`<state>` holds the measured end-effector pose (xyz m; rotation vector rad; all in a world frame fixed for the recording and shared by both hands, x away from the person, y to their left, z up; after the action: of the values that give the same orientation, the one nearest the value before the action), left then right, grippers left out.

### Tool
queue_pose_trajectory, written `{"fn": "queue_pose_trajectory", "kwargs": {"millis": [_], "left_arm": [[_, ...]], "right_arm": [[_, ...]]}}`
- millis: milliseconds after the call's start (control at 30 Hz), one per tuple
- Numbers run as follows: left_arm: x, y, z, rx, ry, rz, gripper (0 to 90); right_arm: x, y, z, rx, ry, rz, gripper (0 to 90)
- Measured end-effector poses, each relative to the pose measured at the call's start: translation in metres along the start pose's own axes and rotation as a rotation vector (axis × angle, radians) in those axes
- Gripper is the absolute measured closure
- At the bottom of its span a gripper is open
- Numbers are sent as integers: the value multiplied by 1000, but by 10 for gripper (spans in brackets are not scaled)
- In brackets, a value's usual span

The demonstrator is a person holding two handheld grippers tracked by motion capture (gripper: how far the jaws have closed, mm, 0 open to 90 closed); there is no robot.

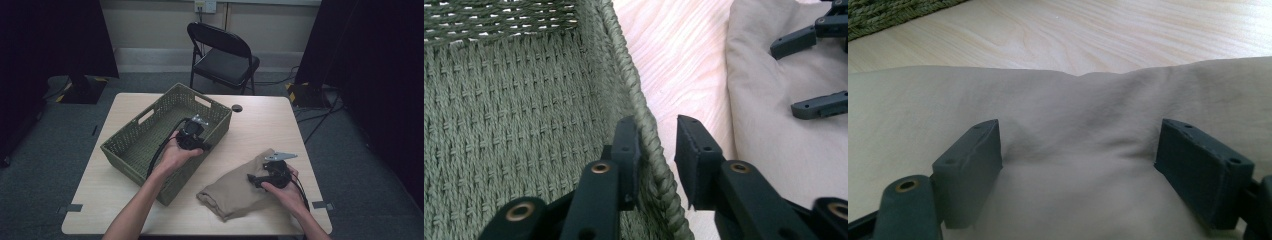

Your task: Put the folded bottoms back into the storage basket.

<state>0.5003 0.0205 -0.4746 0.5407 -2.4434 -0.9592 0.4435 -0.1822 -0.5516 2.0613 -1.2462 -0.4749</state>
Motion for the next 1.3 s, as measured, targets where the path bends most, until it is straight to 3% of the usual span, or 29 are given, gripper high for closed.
{"fn": "queue_pose_trajectory", "kwargs": {"millis": [167, 567, 1167, 1267, 1300], "left_arm": [[1, -1, -2, 6, 4, 16, 747], [24, -16, -9, -50, -115, 87, 786], [52, -30, -12, -103, -254, 198, 784], [53, -30, -12, -104, -254, 207, 776], [53, -30, -12, -96, -232, 205, 769]], "right_arm": [[0, 0, 0, -1, 0, 1, 175], [0, 0, 0, -3, 0, 1, 175], [0, 0, 0, -2, 0, 1, 175], [0, 0, 0, -1, 1, 2, 175], [0, 0, 0, -2, 0, 1, 175]]}}
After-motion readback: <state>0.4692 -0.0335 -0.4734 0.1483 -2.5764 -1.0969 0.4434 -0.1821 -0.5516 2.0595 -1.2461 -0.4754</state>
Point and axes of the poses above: each handheld gripper's, and its own axes: y roughly backward along the jaws, z roughly out of its underside, x roughly to its right, the point moved 10 cm from there along -y, roughly forward along the jaws, and after that the axes turned 11 degrees about z, right-handed, at the moved point
